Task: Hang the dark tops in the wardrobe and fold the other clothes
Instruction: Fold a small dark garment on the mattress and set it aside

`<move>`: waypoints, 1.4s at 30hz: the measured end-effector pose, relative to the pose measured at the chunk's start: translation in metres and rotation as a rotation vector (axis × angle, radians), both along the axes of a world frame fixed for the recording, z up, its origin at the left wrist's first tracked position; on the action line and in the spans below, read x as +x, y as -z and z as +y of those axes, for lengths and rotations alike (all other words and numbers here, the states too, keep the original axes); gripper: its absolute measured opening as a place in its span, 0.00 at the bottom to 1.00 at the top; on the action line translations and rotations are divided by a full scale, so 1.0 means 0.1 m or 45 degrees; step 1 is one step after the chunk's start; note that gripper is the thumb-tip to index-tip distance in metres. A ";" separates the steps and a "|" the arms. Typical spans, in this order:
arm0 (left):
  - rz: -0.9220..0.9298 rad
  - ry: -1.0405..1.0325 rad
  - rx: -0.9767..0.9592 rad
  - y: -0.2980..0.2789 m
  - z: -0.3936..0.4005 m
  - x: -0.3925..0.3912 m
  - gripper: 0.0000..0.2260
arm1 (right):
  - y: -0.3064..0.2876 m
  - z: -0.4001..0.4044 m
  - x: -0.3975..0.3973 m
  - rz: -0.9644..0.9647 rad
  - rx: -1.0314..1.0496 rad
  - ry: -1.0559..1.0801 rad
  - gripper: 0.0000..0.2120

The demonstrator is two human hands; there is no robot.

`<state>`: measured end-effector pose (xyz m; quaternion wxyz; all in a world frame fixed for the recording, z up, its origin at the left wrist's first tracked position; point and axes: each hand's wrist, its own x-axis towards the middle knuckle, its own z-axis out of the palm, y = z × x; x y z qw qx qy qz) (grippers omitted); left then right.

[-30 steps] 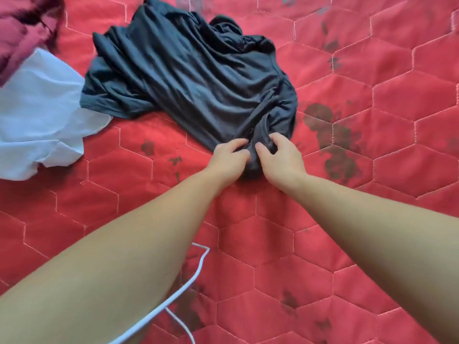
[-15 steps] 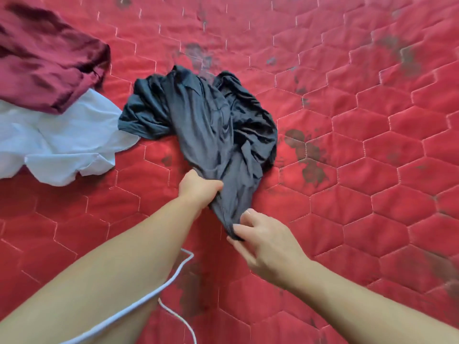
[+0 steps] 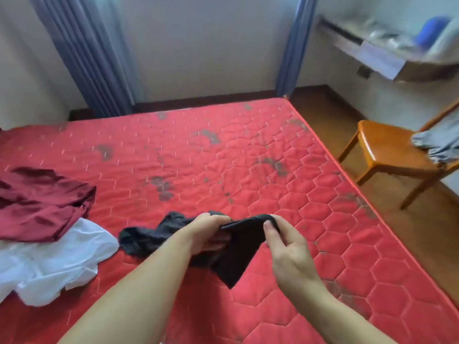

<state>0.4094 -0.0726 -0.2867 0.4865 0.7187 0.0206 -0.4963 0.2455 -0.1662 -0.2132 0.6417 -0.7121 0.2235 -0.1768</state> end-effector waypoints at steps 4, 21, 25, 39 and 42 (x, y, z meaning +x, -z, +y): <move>-0.206 0.424 0.138 -0.79 -0.39 -0.16 0.07 | -0.66 -0.48 -0.18 0.006 0.201 0.129 0.12; -0.075 1.068 -0.459 -2.35 -1.52 -1.52 0.11 | -2.65 -1.72 -1.08 -0.132 0.223 0.153 0.16; -0.261 1.133 -0.614 -2.76 -1.47 -1.54 0.08 | -3.02 -1.82 -1.20 -0.272 0.443 0.193 0.11; -0.283 0.436 -1.249 -3.64 -1.33 -1.61 0.05 | -3.60 -1.68 -1.13 -0.270 0.313 0.069 0.11; -0.352 0.772 -0.920 -3.78 -1.16 -1.42 0.10 | -3.72 -1.63 -1.11 -0.295 0.221 0.075 0.10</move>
